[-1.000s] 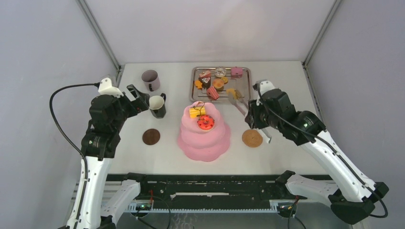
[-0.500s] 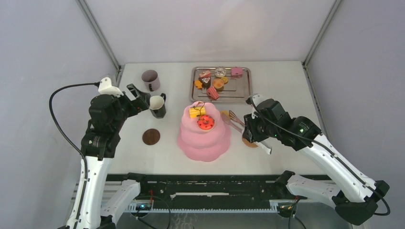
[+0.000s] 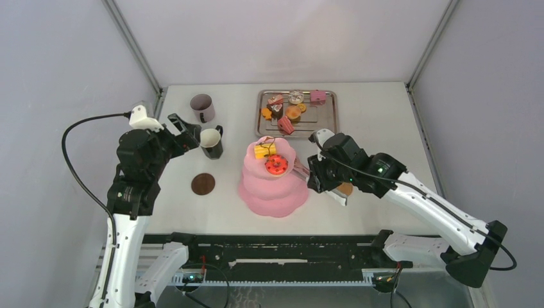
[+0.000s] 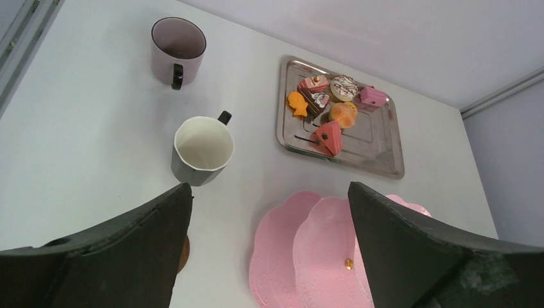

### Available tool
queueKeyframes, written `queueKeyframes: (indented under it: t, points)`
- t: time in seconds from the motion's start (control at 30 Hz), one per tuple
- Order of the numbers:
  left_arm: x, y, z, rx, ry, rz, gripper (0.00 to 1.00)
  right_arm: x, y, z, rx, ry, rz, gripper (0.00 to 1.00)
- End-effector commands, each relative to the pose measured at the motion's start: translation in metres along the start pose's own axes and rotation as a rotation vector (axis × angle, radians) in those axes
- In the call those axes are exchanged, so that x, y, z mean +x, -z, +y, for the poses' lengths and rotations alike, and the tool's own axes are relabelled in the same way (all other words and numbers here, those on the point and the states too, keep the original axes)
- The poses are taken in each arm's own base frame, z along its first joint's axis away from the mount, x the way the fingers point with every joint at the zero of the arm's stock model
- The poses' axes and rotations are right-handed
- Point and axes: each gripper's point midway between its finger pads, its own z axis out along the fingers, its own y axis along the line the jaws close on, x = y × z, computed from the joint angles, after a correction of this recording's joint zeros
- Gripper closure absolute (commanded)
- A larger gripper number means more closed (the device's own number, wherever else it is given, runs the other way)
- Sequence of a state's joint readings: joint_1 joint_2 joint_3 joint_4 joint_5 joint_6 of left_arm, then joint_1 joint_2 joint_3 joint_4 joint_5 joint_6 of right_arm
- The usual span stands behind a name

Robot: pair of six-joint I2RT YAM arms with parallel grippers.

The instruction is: Serve the afternoon tea

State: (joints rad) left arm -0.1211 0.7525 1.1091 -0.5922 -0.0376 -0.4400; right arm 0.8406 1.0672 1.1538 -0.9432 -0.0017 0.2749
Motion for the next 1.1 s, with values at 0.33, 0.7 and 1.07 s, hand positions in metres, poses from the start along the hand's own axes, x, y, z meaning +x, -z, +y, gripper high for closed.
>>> queueKeyframes:
  t: [0.33, 0.7, 1.07]
  points:
    - [-0.017, 0.002, -0.01, 0.041, 0.024, -0.055, 0.05, -0.022, -0.017, 0.022, -0.047, -0.007, -0.081, 0.42]
    - [-0.016, -0.006, -0.014, 0.057, 0.033, -0.041, 0.05, -0.018, 0.015, 0.003, 0.02, -0.034, -0.145, 0.63]
    - [-0.016, -0.011, -0.015, 0.063, 0.024, -0.038, 0.05, -0.027, 0.034, -0.046, 0.186, -0.154, -0.23, 0.96]
